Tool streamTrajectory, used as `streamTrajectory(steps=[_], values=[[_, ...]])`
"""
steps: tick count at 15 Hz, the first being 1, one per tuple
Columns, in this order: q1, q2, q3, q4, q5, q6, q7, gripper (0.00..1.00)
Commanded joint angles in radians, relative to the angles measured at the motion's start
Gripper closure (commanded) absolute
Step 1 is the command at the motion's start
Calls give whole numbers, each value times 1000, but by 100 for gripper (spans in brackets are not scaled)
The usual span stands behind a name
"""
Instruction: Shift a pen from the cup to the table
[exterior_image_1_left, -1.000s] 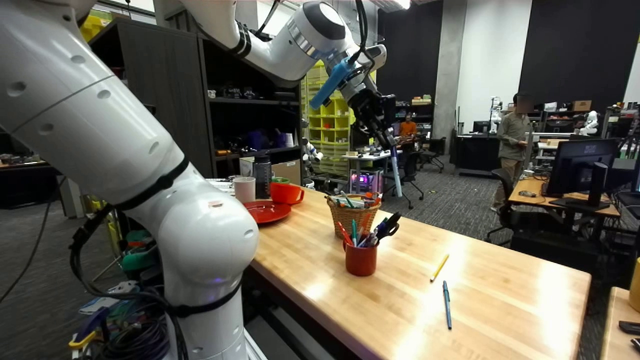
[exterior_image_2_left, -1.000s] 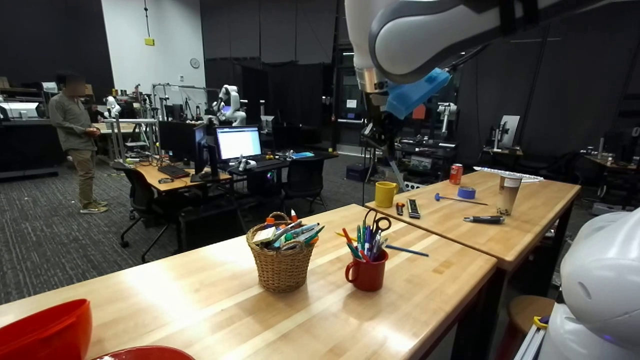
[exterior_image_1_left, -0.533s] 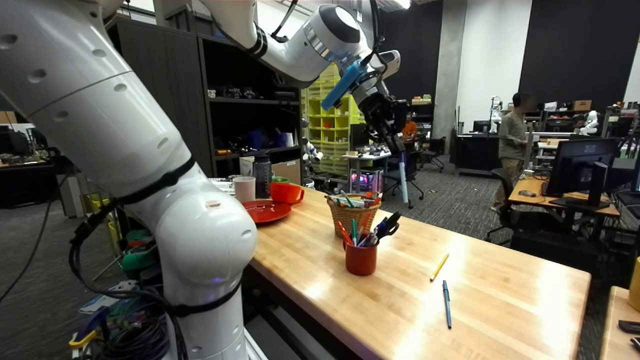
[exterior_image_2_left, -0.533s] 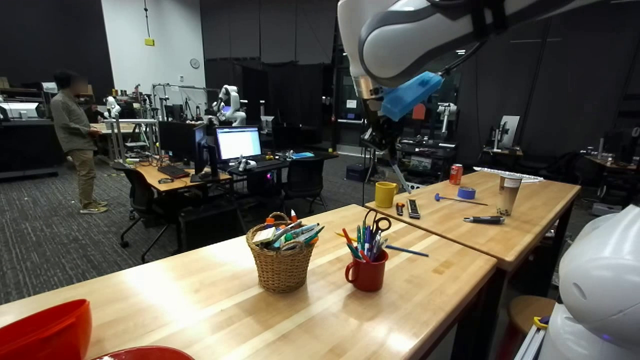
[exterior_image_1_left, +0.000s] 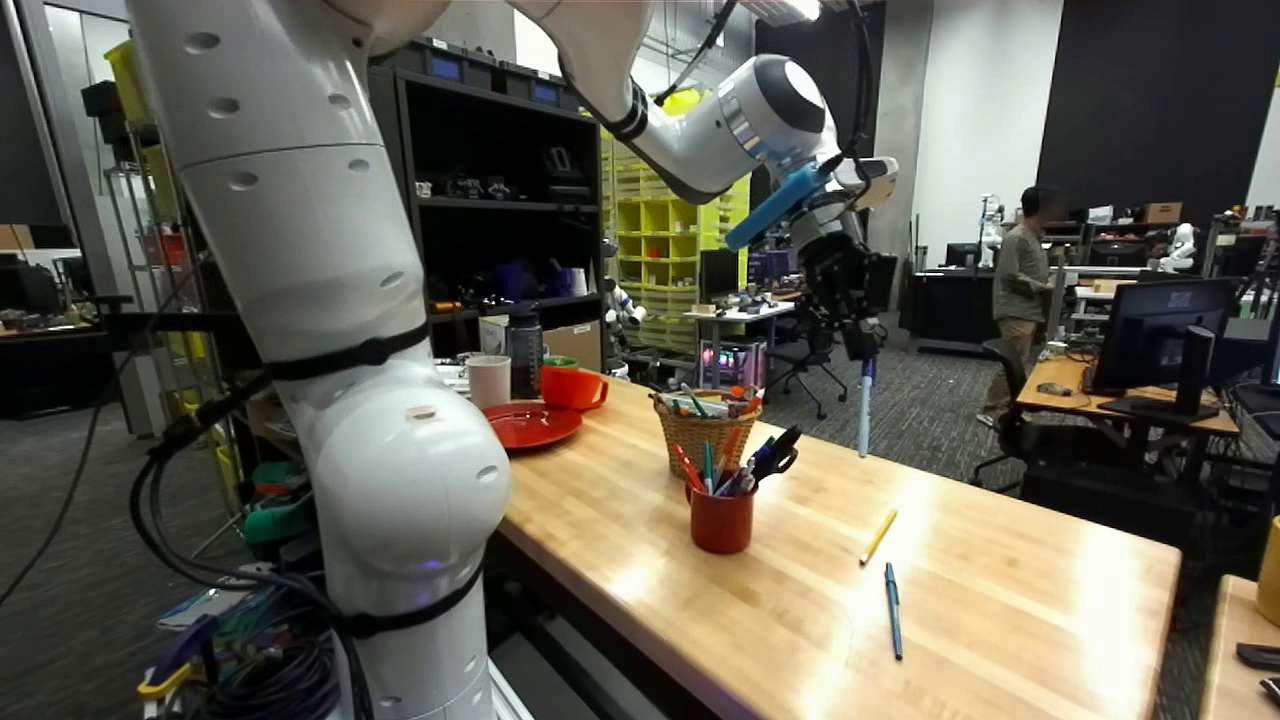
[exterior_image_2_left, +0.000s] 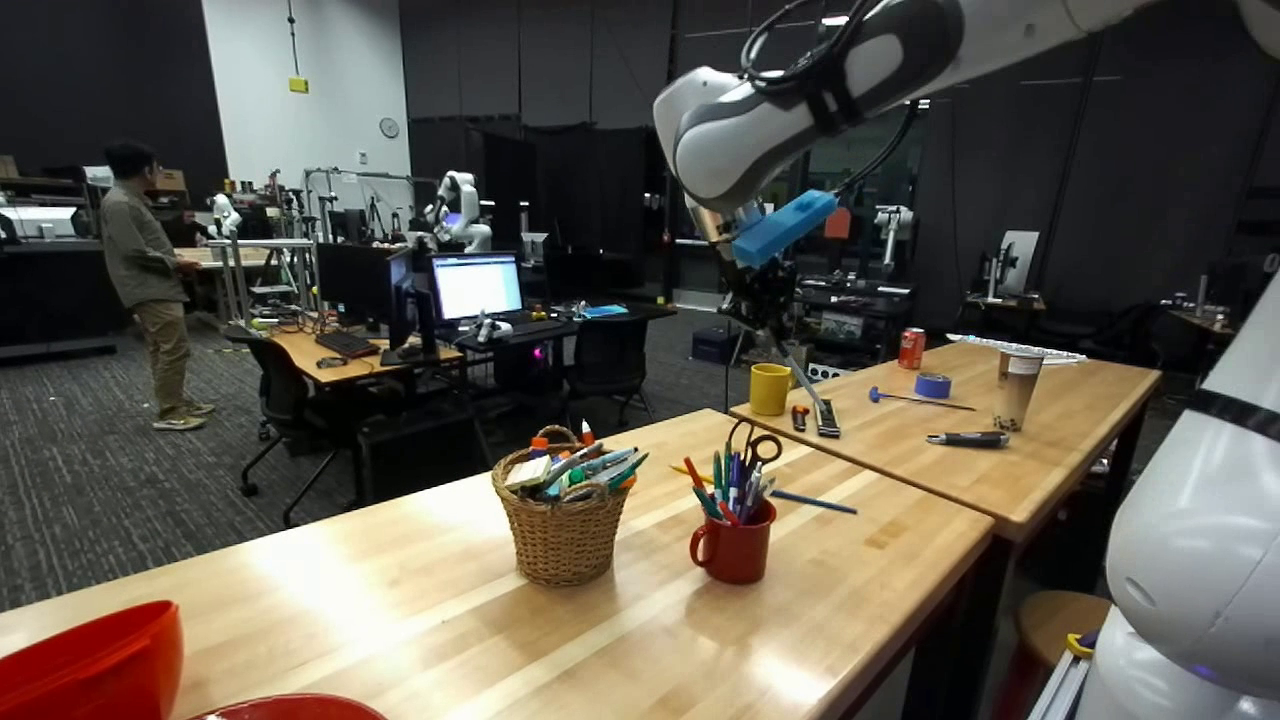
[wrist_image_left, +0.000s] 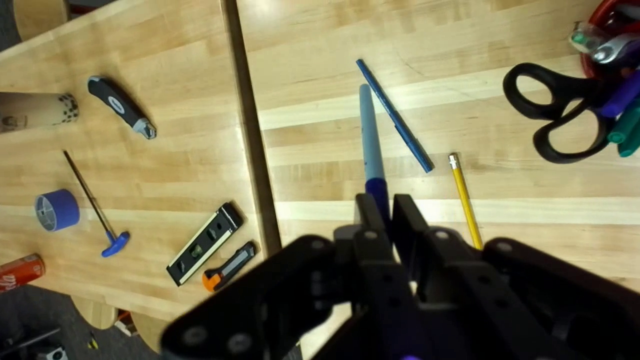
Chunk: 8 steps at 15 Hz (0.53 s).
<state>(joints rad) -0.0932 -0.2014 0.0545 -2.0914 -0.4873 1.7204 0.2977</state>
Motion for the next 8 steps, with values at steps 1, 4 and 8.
streamTrajectory(steps=[1,4,8], values=[[-9,135,-46,112,-29,-47,-11,97],[-8,220,-84,165,-41,-51,-15,97],[-2,318,-117,211,-13,-59,-50,97]])
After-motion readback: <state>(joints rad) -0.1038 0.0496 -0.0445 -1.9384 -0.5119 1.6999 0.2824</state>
